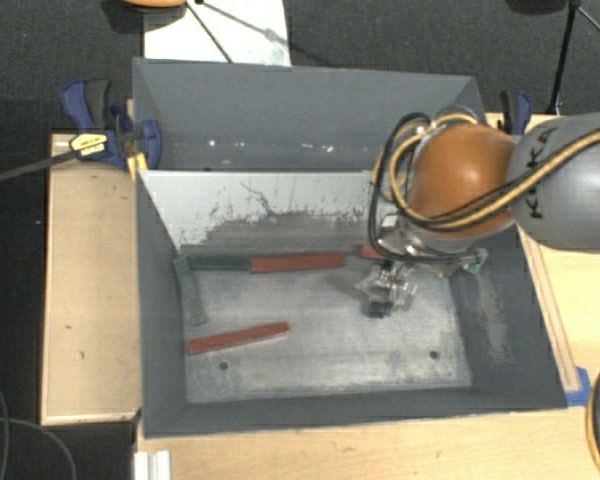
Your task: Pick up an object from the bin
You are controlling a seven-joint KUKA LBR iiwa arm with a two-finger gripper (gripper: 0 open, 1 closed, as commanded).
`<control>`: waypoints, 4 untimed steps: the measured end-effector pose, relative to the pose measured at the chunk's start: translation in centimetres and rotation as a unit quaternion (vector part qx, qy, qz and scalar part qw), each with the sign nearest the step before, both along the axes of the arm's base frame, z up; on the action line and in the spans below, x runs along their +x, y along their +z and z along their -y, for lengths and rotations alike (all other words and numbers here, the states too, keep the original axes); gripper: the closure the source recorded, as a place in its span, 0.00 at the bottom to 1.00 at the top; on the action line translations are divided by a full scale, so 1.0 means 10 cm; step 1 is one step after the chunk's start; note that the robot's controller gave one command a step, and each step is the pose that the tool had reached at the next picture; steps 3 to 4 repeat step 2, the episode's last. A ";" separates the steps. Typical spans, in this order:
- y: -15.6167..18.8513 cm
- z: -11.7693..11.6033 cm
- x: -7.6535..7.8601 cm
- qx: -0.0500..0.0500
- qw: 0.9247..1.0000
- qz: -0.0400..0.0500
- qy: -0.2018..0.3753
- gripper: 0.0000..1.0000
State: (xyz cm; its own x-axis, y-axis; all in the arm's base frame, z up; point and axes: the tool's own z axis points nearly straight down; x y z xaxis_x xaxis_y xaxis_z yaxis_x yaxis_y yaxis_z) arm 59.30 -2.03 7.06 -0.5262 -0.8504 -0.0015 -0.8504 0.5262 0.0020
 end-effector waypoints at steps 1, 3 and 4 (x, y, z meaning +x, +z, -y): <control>0.00 0.00 0.00 0.000 1.000 0.000 -0.001 1.00; 1.55 0.09 -0.31 0.000 1.000 0.002 0.030 1.00; 1.55 0.09 -0.31 0.000 1.000 0.002 0.030 1.00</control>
Offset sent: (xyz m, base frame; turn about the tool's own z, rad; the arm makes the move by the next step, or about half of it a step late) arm -0.0323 -0.0097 0.1540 -0.0642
